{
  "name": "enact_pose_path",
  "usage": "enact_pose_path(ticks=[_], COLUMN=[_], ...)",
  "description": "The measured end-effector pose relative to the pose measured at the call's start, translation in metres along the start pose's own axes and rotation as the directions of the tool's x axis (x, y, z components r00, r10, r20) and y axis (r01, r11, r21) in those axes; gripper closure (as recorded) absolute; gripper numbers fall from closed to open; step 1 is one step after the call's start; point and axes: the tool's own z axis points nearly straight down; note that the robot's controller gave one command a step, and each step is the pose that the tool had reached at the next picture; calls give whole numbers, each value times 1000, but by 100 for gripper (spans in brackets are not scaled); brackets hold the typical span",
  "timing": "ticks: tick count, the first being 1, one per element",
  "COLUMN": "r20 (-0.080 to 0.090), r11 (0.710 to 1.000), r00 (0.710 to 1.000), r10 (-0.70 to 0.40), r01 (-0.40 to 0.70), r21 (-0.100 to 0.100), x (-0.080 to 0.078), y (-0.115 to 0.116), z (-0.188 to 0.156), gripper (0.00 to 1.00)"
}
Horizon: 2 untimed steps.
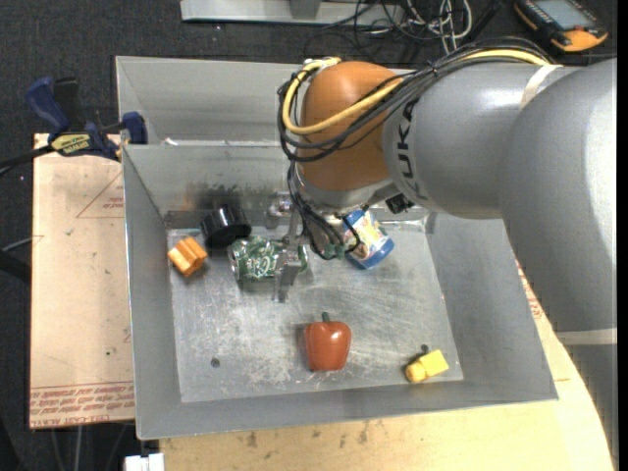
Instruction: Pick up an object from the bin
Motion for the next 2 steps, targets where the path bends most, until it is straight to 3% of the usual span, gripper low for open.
enact_pose_path(ticks=[1,2], r20=[0,11], r11=[980,997], r00=[980,997], r10=[201,72], r01=[-201,-72], r21=[0,-7], x=[3,5], y=[4,3], z=[31,58], gripper=[0,100])
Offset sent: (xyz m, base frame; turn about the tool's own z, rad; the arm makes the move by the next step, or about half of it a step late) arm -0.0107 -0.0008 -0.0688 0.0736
